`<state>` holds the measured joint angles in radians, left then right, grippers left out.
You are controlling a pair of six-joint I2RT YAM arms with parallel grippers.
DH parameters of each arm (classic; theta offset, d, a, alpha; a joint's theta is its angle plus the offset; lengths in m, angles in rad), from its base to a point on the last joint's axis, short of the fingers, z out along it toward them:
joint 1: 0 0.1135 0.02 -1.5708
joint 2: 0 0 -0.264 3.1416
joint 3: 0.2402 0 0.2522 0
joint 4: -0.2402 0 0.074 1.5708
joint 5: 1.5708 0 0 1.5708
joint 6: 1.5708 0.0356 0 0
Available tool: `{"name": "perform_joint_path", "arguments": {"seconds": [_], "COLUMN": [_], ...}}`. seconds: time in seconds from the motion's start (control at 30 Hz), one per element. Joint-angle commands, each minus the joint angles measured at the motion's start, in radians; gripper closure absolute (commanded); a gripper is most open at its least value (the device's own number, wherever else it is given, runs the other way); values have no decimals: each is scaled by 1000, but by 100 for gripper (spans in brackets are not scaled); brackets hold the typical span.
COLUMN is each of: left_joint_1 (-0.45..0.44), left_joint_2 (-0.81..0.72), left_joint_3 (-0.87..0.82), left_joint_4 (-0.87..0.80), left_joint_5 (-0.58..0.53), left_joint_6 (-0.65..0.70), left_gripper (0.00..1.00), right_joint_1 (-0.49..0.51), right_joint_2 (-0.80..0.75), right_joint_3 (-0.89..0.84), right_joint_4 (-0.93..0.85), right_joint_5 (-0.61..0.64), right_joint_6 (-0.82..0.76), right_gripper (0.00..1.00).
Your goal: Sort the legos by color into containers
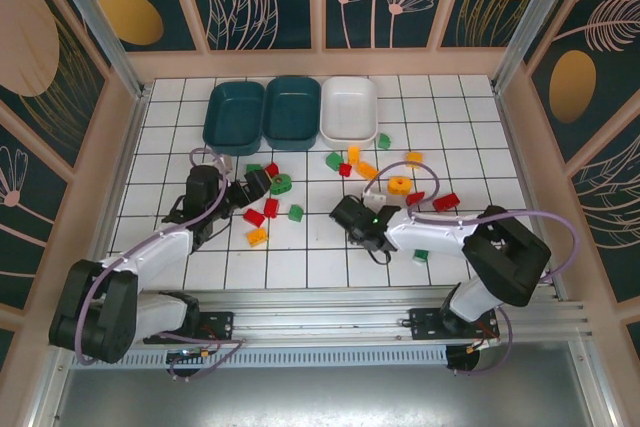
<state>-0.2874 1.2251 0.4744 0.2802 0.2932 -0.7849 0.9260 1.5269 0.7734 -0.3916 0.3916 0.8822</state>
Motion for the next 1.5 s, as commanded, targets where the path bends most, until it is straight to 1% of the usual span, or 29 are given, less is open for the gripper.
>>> {"name": "perform_joint_path", "arguments": {"seconds": [0.0,0.07,0.13,0.2,0.27,0.33,0.4,0.5,0.63,0.67,0.73,0.77,0.83,0.9,1.0,1.13,1.23,1.3,1.4,1.47], "left_joint_1": [0,-5,-19,-43,-65,-74,-75,-77,-75,-75,-76,-76,-76,-76,-77,-76,-104,-146,-220,-243], "left_joint_2": [14,27,39,44,33,10,-18,-38,-51,-53,-58,-62,-72,-85,-97,-98,-79,-46,14,34], "left_joint_3": [42,59,72,72,65,47,31,22,8,6,6,6,8,7,7,16,51,90,141,157], "left_joint_4": [-31,-68,-103,-131,-161,-184,-204,-226,-224,-222,-225,-229,-245,-263,-279,-279,-296,-324,-375,-440], "left_joint_5": [-31,-44,-55,-73,-104,-129,-141,-141,-138,-137,-134,-132,-144,-163,-168,-150,-162,-206,-277,-349], "left_joint_6": [39,62,80,89,94,99,105,116,113,114,121,125,134,137,136,133,157,179,197,164], "left_gripper": [7,9,10,11,12,12,11,10,9,8,4,2,1,1,1,3,7,10,14,22], "right_joint_1": [-96,-184,-264,-330,-373,-416,-444,-459,-478,-480,-486,-487,-487,-486,-483,-469,-440,-413,-385,-358], "right_joint_2": [-44,-23,35,129,240,360,485,626,780,805,842,854,856,845,790,653,510,421,298,221], "right_joint_3": [117,187,265,379,499,645,800,995,1216,1254,1319,1349,1374,1387,1356,1214,999,843,608,471], "right_joint_4": [65,134,200,224,228,191,142,77,-20,-33,-62,-78,-87,-97,-91,-35,67,133,233,281], "right_joint_5": [53,43,-4,-40,-74,-102,-118,-127,-164,-169,-175,-175,-174,-173,-164,-152,-162,-153,-181,-189], "right_joint_6": [-178,-285,-369,-429,-498,-539,-568,-603,-615,-617,-620,-619,-620,-621,-621,-611,-596,-579,-535,-508], "right_gripper": [82,82,82,82,81,81,81,80,78,76,70,65,57,55,54,54,54,54,54,54]}}
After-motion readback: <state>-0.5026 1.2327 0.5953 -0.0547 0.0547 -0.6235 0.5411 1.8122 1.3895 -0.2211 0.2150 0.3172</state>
